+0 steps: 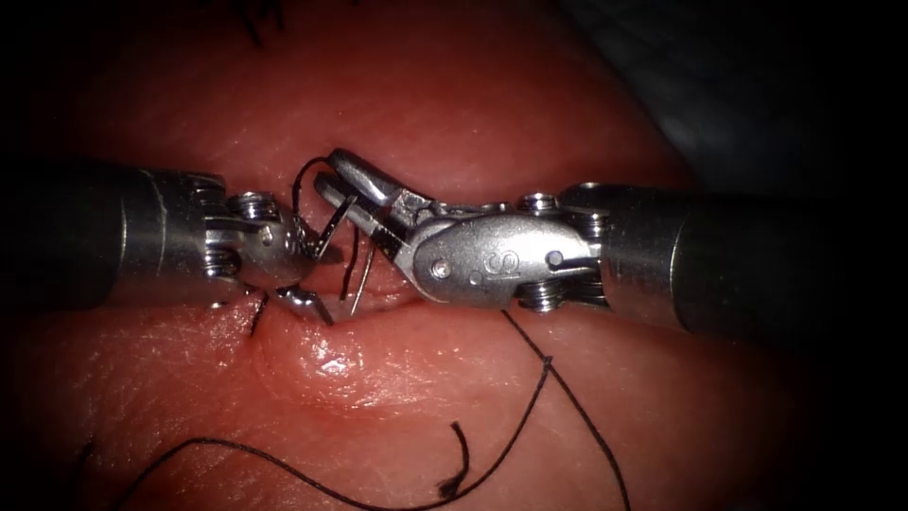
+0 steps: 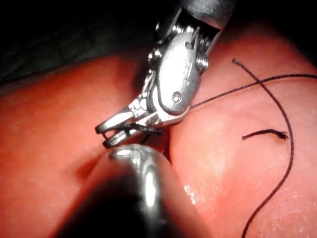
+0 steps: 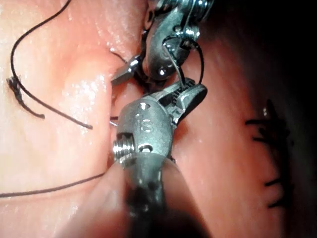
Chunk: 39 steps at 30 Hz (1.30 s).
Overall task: Wound Closure
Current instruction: Use the right gripper to throw the needle through the bottom of the wound
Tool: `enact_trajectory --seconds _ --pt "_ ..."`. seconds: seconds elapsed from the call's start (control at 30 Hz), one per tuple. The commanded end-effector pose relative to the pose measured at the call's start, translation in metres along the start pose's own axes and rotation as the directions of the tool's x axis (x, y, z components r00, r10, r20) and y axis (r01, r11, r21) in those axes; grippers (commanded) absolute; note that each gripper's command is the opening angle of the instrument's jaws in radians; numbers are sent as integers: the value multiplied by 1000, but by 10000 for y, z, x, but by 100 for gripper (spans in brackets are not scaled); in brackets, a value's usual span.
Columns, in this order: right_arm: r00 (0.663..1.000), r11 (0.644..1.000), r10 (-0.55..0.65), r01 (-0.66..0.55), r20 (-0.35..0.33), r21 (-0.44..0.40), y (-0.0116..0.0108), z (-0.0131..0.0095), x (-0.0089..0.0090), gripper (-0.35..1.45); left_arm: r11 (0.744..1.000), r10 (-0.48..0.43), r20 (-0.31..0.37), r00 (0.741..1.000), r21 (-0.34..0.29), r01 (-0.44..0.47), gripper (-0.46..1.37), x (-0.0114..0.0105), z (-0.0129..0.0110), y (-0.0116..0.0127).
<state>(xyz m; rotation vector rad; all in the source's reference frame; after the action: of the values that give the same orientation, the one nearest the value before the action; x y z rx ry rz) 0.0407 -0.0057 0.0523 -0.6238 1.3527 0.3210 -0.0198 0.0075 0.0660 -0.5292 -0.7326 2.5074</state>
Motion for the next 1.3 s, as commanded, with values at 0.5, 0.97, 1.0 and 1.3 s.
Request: enact_trajectory --seconds 0.5,0.97,1.0,1.3 --pt "998 997 43 -45 38 55 6 4 -5 -35 992 24 -184 983 127 0 -12 8 -50 25" --pt "966 967 210 -228 148 115 27 11 -7 -35 991 55 -244 968 135 -23 -35 -13 -29 97" --pt "964 965 216 -235 153 117 29 12 -7 -35 991 60 -248 967 130 -28 -35 -15 -24 101" --pt "940 948 279 -303 195 103 41 20 -8 -35 991 79 -260 962 125 -48 -35 -23 0 103"
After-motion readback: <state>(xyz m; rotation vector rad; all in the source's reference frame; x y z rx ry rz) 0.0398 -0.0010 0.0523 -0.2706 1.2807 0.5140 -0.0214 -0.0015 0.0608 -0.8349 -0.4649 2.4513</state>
